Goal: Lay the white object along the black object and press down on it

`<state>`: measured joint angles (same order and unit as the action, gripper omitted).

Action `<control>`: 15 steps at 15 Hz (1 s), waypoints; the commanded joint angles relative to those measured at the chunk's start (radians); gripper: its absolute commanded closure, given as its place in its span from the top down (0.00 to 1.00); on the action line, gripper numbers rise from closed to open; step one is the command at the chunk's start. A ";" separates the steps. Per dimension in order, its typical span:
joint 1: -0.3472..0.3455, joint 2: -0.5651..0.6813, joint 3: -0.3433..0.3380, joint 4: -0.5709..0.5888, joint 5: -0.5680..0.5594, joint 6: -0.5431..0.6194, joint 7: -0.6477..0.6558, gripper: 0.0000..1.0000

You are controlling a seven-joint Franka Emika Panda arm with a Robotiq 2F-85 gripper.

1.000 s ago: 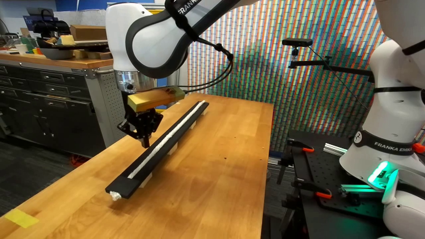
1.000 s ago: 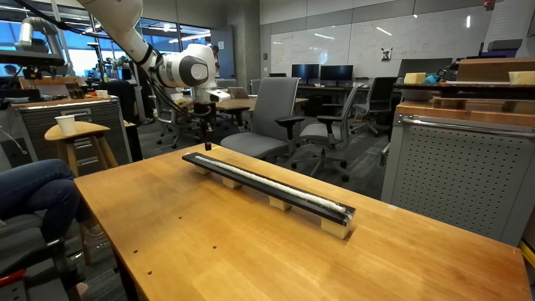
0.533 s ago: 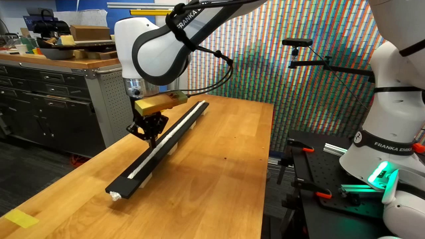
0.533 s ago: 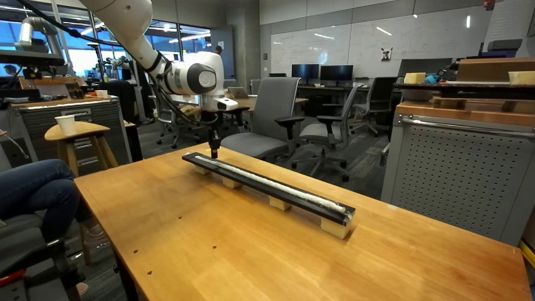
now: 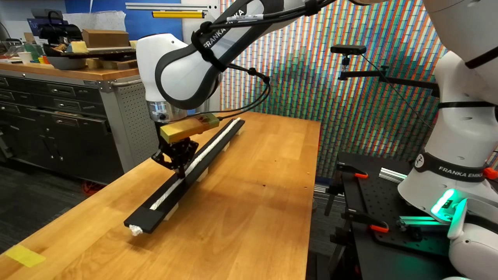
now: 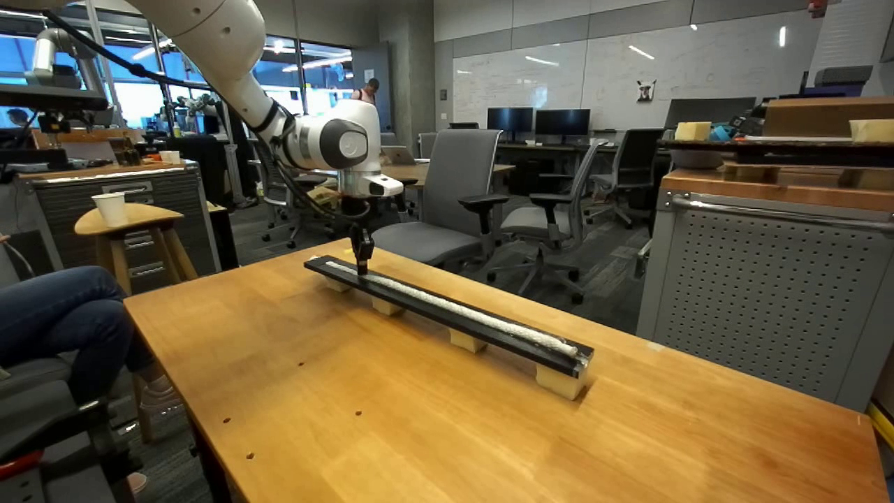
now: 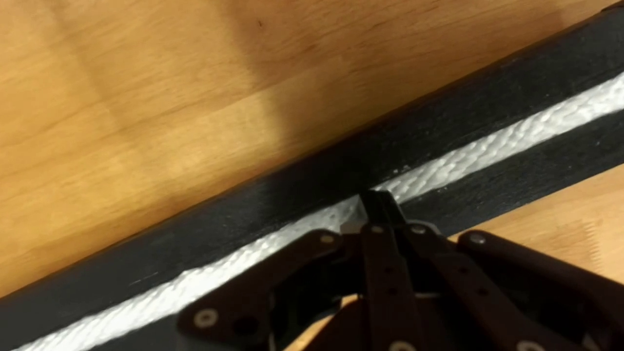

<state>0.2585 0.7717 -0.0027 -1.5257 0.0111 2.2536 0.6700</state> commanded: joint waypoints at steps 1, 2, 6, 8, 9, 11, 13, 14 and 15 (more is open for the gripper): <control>-0.018 0.043 0.011 0.059 0.028 -0.046 -0.037 0.00; -0.018 0.048 0.010 0.065 0.029 -0.055 -0.040 0.00; -0.014 0.031 0.004 0.047 0.030 -0.052 -0.037 0.00; -0.016 0.012 0.003 0.029 0.032 -0.041 -0.035 0.00; -0.018 0.004 0.002 0.022 0.034 -0.035 -0.033 0.00; -0.021 -0.004 0.001 0.016 0.039 -0.029 -0.031 0.00; -0.026 -0.008 0.002 0.012 0.043 -0.024 -0.032 0.00; -0.026 -0.013 0.000 0.006 0.044 -0.019 -0.030 0.00; -0.028 -0.016 0.001 0.003 0.045 -0.015 -0.029 0.00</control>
<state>0.2429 0.7841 -0.0035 -1.4946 0.0330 2.2221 0.6549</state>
